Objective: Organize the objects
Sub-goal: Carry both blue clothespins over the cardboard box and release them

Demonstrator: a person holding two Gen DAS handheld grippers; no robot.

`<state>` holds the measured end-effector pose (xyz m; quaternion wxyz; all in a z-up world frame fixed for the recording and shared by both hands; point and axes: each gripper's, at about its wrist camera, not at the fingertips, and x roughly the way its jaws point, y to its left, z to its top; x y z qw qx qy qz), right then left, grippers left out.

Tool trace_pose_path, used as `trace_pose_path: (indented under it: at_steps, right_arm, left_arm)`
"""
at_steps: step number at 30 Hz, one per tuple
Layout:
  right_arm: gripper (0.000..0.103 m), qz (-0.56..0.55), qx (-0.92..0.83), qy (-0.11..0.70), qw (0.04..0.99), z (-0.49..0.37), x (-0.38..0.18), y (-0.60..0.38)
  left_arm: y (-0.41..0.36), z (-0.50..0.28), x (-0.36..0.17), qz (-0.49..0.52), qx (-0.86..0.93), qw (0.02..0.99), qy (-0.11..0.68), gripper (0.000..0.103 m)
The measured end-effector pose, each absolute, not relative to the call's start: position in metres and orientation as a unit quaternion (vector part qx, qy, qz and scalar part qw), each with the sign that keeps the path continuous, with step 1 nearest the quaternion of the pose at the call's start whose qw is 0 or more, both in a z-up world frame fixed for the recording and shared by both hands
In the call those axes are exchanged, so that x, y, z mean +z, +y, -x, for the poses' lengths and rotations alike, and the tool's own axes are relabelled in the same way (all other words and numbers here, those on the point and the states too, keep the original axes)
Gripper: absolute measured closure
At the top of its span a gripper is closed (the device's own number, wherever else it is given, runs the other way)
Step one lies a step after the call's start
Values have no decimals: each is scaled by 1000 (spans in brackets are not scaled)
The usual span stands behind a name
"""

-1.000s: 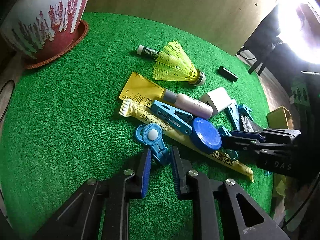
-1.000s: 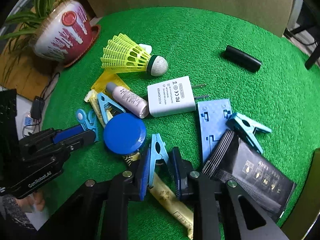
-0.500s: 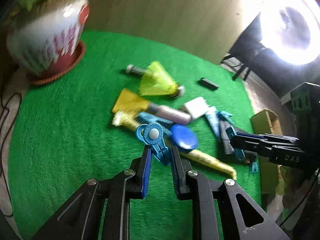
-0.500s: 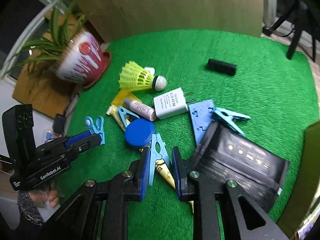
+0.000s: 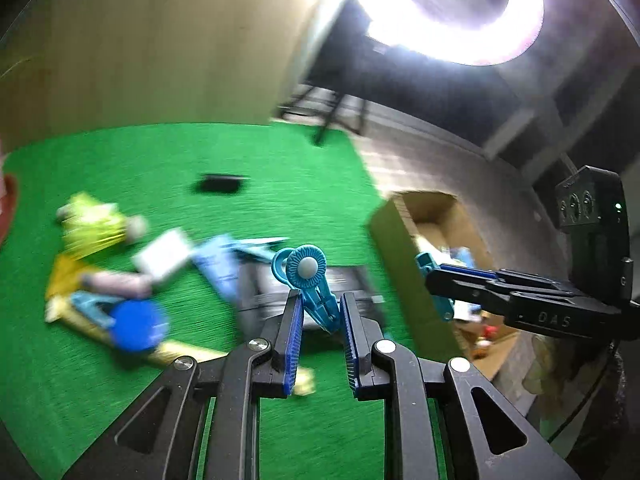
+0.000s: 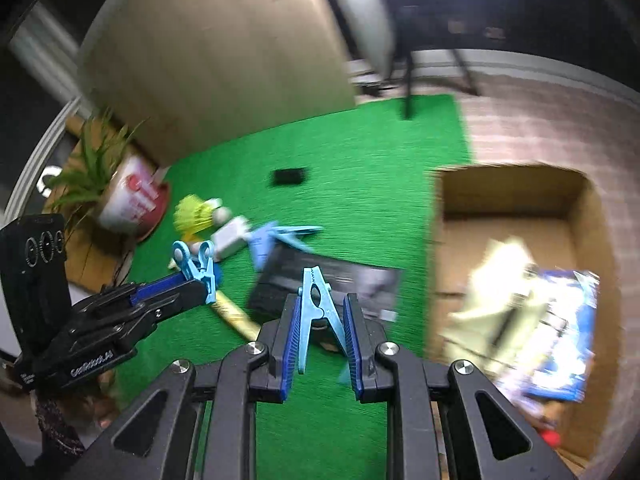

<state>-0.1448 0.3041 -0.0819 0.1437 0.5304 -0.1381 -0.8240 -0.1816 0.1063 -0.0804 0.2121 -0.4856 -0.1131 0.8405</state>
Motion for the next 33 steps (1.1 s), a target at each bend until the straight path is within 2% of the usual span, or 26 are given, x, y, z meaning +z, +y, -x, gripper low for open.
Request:
trace_pose_path:
  at_steps: [11,17,26,27,29,31,33]
  right_arm:
    - [84,-526,-830,-173,67,114,-92,401]
    - [83,-532,-826,-179,48,110,-105,429]
    - [82,-537,-825,-174,41,110,-111,442]
    - [79,-535,-826,-173,39,110,-111,443]
    - [54,-532,-828,-175,37,109,-109,446]
    - [49,-523,-834,-175,28,107,-106,448]
    - [49,-521,-835,-176,30,107,-104,448]
  left_arm:
    - [244,204,-84,496,818,283,-70,83]
    - [285,208,-95,507,810,291,-52,83]
    - [300,211,-104,516,805,289,-47,82]
    - [301,213,-105,518,805,286,-46,78]
    - [301,213,-105,518,805,285,-48,69]
    - [298,213,-104,516,807,282,-50,66]
    - [295,212,-103,516,808,279,-52,66]
